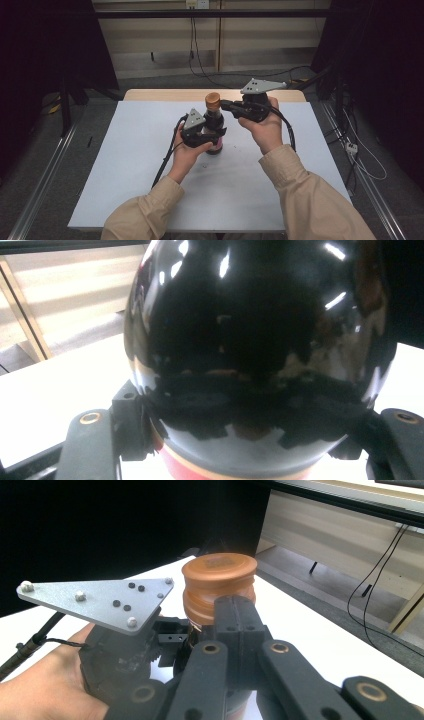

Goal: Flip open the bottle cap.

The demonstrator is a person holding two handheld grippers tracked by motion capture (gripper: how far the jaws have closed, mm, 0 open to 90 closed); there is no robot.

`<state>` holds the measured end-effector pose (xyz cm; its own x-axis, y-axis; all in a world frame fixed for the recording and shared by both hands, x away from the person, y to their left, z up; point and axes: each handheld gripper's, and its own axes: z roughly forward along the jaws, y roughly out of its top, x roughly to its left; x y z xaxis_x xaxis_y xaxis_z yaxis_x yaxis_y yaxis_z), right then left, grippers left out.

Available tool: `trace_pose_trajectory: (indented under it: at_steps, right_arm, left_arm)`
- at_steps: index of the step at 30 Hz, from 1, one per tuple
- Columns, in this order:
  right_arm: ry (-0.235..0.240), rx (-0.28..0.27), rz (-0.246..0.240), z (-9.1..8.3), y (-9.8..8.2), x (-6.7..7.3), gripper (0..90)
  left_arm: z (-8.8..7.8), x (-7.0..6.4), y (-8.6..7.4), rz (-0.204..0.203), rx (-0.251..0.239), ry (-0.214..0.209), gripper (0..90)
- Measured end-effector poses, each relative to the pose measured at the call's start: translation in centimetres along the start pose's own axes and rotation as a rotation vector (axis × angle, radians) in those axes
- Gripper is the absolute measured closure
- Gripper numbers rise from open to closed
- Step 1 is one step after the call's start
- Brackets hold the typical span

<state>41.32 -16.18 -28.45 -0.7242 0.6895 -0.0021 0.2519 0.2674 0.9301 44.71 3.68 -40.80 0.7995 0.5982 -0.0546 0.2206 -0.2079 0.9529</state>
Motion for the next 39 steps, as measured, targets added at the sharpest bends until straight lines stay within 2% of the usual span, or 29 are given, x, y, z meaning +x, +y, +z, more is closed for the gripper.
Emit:
trace_pose_trajectory:
  at_steps: [11,13,16,39]
  right_arm:
    - [0.001,0.000,-0.002,0.03,0.32,0.09,90.0]
    - [0.000,0.000,-0.004,0.04,0.33,0.09,90.0]
    - [0.001,0.000,-0.005,0.05,0.38,0.08,90.0]
    - [0.001,0.004,-0.012,0.10,0.71,0.41,90.0]
  left_arm:
    - [0.00,0.04,-0.02,-0.002,-0.001,0.000,30.2]
    - [-0.04,0.10,-0.01,0.009,-0.001,0.009,30.2]
    - [0.01,0.08,-0.03,-0.001,-0.002,-0.003,30.2]
    - [-0.02,0.11,-0.03,0.000,-0.001,0.004,30.2]
